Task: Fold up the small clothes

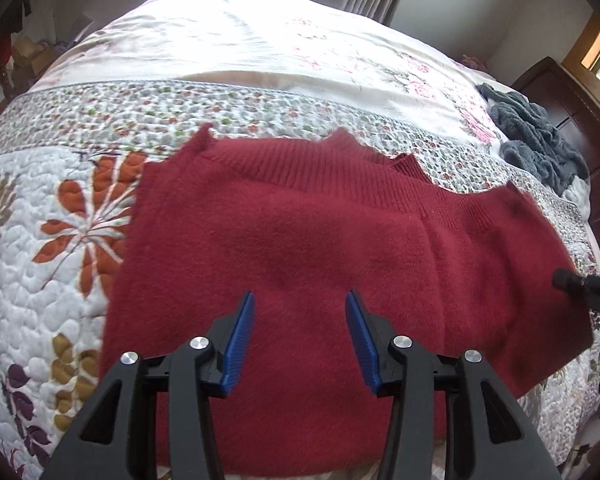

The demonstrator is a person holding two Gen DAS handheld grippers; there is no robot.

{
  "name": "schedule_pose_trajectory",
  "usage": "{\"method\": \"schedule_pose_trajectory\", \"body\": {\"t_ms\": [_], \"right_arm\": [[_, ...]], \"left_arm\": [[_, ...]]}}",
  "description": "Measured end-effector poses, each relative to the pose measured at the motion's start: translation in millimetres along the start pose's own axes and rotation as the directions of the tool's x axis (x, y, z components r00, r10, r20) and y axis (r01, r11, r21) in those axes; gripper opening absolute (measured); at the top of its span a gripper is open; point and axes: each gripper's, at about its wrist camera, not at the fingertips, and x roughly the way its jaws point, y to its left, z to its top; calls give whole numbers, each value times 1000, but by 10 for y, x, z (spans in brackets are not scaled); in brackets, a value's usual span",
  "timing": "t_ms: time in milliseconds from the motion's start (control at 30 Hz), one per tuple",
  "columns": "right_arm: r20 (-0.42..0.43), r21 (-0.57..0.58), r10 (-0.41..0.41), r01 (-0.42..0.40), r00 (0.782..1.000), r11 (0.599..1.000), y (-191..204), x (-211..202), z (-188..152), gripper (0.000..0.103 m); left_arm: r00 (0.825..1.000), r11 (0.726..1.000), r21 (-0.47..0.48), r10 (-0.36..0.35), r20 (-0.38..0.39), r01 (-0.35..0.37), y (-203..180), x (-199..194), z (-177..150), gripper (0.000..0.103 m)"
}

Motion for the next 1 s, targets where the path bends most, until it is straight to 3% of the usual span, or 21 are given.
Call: {"method": "schedule_pose_trajectory", "body": {"t_ms": [300,533,633,767,933,1000], "right_arm": [[-66,-145,-39,29,997,989,919,458,46,12],[-156,-159,-81,56,984,986,1134,995,-52,6],[-226,-83,-10,-9,974,997,1053,1204,-118,5],[-231,-71,24,-41,973,997,1003,1261,-182,8],[-172,-62,187,-200,967,978,907,767,-150,10],[-117,-63,204,-213,972,975,815,483,-106,13]], "left_arm": [[1000,998,-67,-8,20,10,341,-144,-18,47],[999,995,-98,-23,22,25,473,-170,-26,47],[999,994,-101,-28,21,30,479,-166,-26,47],[998,992,-111,-54,17,55,466,-168,-16,47],[992,985,-118,-129,8,129,339,-155,37,48],[984,976,-126,-180,2,179,239,-135,68,50]]}}
